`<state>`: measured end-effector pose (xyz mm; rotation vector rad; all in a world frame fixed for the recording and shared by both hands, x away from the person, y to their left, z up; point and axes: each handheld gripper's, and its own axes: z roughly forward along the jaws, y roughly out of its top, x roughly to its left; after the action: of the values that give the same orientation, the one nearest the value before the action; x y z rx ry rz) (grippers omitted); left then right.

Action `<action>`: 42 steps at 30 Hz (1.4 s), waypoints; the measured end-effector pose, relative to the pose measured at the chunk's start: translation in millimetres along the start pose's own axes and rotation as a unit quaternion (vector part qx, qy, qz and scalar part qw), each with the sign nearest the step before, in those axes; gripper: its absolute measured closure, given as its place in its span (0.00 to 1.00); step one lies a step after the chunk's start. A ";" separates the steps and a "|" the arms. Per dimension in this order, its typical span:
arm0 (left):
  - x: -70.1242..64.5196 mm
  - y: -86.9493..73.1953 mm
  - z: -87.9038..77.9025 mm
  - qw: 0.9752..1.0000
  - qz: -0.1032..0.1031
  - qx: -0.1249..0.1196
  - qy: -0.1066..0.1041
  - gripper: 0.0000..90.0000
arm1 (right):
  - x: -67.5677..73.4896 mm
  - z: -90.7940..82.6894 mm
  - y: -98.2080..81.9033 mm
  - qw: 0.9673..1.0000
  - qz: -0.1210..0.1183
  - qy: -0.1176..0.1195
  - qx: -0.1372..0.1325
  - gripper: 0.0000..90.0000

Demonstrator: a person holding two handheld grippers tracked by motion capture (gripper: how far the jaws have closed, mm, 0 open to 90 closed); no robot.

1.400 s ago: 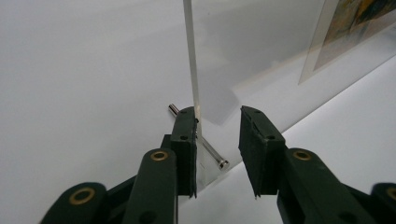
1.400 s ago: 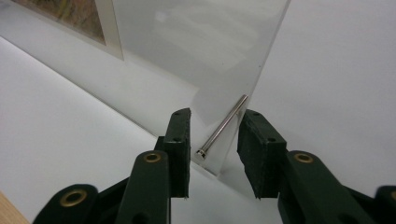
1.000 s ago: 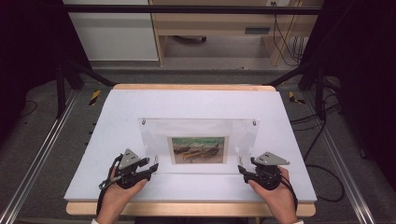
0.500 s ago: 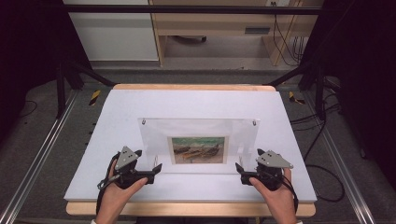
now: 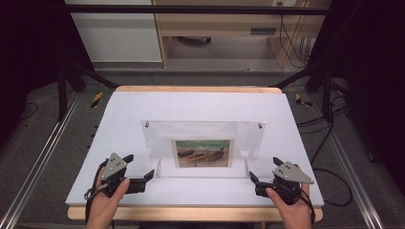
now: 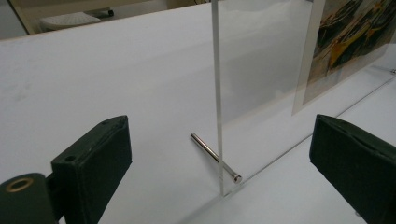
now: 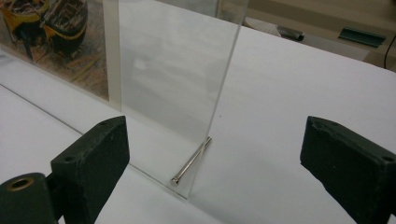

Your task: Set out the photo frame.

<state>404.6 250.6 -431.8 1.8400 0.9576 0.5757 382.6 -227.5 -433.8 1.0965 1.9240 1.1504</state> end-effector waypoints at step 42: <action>67.7 -12.2 8.5 0.989 0.006 0.068 0.129 0.05 | -52.0 13.0 -20.7 0.991 0.052 -0.103 0.069 0.11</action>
<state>445.8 304.1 -447.7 1.9232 1.1819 0.7877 409.9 -274.3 -452.7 1.3483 1.8251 0.9273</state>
